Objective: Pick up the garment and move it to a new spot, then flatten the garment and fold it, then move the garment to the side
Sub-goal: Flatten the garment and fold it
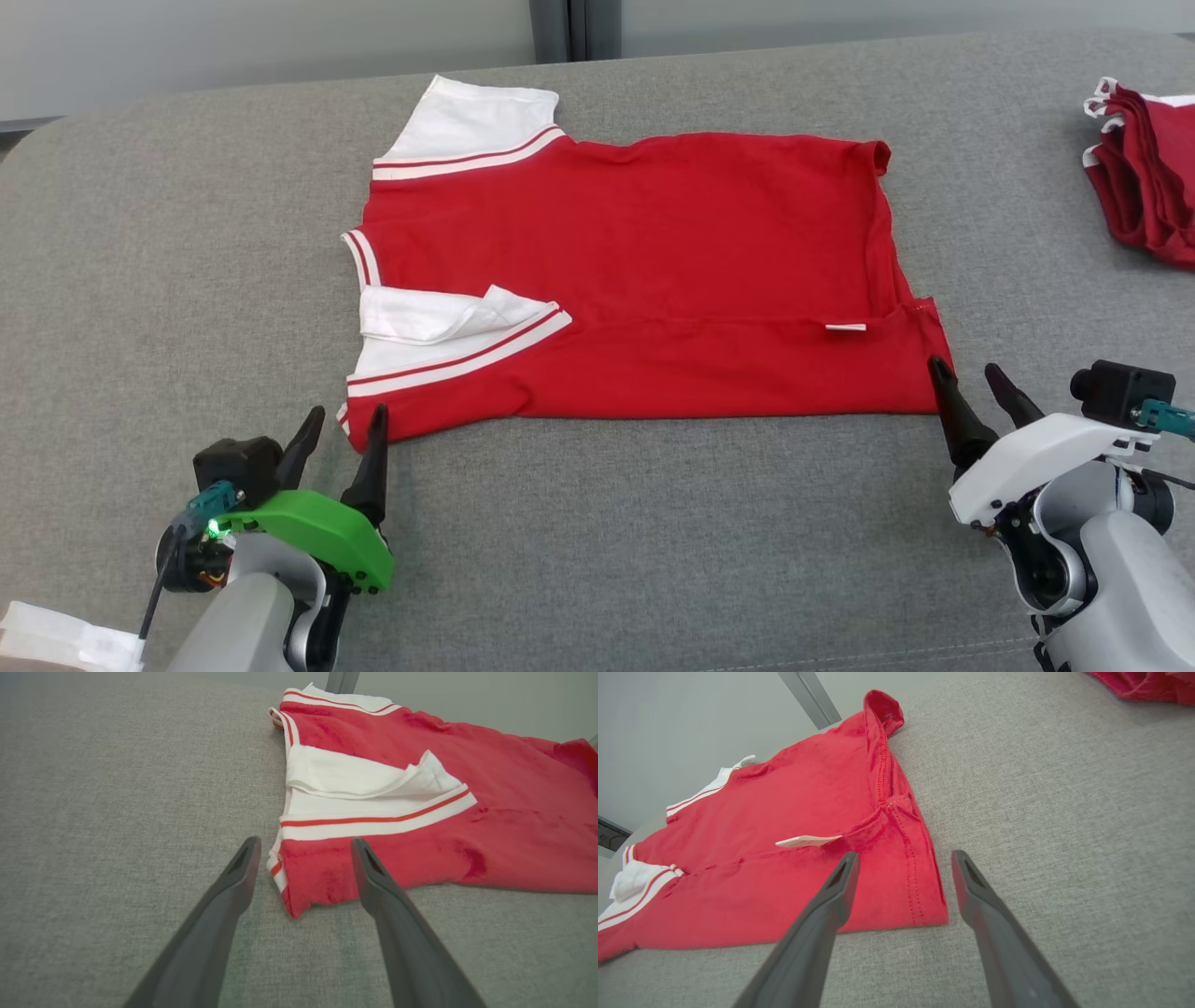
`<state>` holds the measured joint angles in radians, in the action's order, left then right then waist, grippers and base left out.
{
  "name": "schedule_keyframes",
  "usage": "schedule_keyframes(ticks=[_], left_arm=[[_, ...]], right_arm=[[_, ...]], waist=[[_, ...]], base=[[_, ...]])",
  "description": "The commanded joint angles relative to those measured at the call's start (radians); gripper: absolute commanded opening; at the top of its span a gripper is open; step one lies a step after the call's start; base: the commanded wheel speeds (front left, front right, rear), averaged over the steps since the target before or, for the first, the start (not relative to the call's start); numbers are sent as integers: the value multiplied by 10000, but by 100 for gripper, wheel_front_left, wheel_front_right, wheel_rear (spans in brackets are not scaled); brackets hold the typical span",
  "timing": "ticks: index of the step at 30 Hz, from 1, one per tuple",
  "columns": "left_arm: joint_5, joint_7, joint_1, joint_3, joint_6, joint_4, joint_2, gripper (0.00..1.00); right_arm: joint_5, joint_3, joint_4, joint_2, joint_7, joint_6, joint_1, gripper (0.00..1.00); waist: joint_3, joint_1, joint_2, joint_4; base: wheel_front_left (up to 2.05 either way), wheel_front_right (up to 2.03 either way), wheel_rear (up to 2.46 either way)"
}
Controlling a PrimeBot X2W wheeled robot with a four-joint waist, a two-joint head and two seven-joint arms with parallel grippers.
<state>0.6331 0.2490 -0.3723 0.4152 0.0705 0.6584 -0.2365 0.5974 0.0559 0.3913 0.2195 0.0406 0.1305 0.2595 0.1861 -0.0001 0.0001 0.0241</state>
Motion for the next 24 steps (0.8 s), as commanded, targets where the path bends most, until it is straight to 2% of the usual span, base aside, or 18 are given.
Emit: schedule_keyframes(ticks=[1, 6, 12, 13, 14, 16, 19, 24], left_arm=[[136, 72, 67, -24, -21, 54, -47, 100], [147, -86, -165, 84, -23, 501, 42, 100], [246, -102, -573, 125, 101, 1092, 250, 100], [269, -137, -633, 144, 135, 1165, 300, 92], [309, -160, -707, 148, 176, 1276, 341, 36], [374, -145, -820, 161, 249, 1488, 409, 0], [450, -40, -924, 144, 337, 1684, 500, 0], [634, 103, -541, -209, 408, 1525, 312, 0]], right_arm=[[-88, 89, 83, 91, -110, 3, 7, 100], [-650, 423, 870, 305, -335, 3, 532, 100], [-797, 758, 2030, 58, -405, 3, 1182, 100], [-727, 804, 2176, 8, -392, 3, 1227, 95], [-653, 865, 2360, -47, -404, 3, 1304, 37], [-548, 971, 2658, -105, -501, 3, 1456, 0], [-338, 1126, 2960, -233, -807, 3, 1595, 0], [3, 1371, 3103, -44, -1394, 3, 1370, 0]], waist=[[49, 1, -1, 15], [293, 1, -1, 38], [483, 1, -1, 26], [496, 1, -1, 35], [504, 1, -1, 44], [492, 1, -1, 52], [311, 1, -1, 84], [-335, 1, -1, 131]], base=[[0, 0, 0], [0, 0, 0], [0, 0, 0], [0, 0, 0], [0, 0, 0], [0, 0, 0], [0, 0, 0], [0, 0, 0]])
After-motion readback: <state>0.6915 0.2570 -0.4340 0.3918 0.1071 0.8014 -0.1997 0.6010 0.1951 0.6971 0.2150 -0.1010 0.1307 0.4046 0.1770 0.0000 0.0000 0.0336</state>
